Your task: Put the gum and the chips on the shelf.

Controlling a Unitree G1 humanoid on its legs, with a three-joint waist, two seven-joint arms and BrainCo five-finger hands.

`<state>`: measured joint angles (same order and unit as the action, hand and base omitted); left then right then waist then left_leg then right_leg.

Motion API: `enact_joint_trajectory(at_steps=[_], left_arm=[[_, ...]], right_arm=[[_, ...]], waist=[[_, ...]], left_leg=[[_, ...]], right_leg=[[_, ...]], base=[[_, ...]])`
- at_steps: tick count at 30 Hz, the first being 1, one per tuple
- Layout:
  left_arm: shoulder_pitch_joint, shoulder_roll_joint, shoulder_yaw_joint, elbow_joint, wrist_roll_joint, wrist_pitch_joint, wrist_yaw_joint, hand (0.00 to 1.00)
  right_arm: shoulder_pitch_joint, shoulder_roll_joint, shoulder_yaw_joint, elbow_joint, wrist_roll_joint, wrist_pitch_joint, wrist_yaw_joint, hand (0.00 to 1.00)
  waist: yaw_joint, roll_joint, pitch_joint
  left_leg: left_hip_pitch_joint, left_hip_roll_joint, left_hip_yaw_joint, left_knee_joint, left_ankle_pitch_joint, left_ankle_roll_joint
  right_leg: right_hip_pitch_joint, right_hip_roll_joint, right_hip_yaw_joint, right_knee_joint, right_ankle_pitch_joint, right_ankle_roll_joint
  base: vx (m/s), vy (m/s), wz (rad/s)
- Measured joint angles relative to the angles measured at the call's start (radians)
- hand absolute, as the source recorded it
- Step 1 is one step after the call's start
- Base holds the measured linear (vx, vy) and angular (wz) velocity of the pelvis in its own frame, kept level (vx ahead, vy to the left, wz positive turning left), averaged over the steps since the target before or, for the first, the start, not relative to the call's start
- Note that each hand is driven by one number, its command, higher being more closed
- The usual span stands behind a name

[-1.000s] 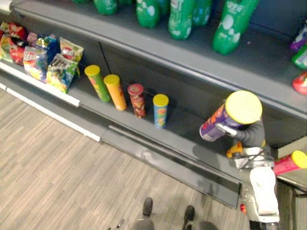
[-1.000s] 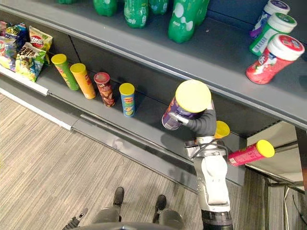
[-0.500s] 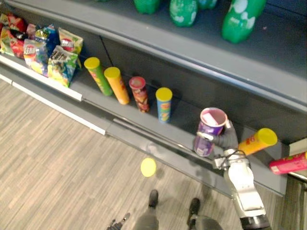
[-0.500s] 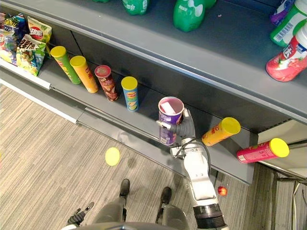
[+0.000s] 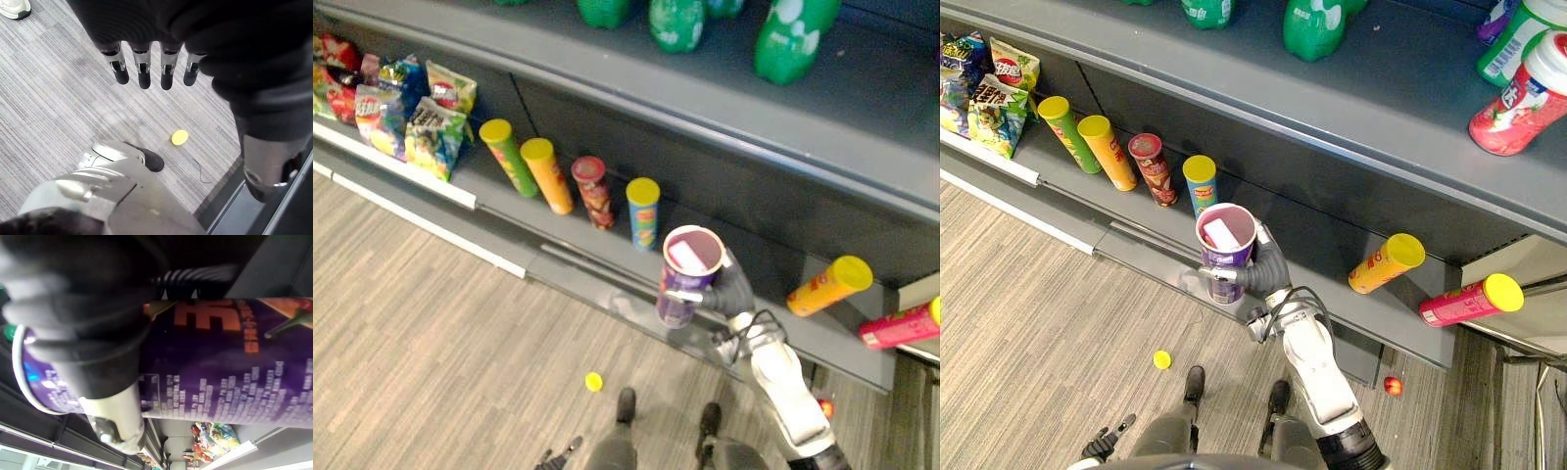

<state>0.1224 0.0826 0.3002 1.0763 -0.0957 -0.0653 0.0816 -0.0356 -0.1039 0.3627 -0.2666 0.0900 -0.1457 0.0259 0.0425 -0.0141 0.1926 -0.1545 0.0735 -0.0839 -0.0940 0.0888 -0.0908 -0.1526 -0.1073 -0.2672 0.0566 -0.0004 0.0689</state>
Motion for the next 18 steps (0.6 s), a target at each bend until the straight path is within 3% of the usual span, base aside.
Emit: enact_joint_trajectory(at_steps=[13, 18], left_arm=[[-0.01, 0.002, -0.017, 0.0, 0.0, 0.0, 0.016, 0.0], [-0.034, -0.002, -0.043, -0.004, -0.006, -0.005, 0.028, 0.0]], right_arm=[[-0.071, 0.002, 0.027, 0.044, -0.024, -0.003, -0.051, 1.0], [-0.234, 0.024, -0.094, 0.263, -0.145, 0.006, -0.167, 1.0]], waist=[[0.0, 0.006, 0.016], [0.021, 0.028, 0.054]], left_leg=[[0.0, 0.001, -0.001, 0.0, 0.0, 0.0], [-0.023, 0.003, -0.008, 0.0, 0.013, -0.004]], right_leg=[[-0.006, -0.001, -0.001, 0.016, -0.009, -0.002], [-0.041, -0.003, -0.005, 0.044, -0.014, -0.004]], base=[[0.01, -0.001, 0.0], [-0.01, -0.002, 0.02]])
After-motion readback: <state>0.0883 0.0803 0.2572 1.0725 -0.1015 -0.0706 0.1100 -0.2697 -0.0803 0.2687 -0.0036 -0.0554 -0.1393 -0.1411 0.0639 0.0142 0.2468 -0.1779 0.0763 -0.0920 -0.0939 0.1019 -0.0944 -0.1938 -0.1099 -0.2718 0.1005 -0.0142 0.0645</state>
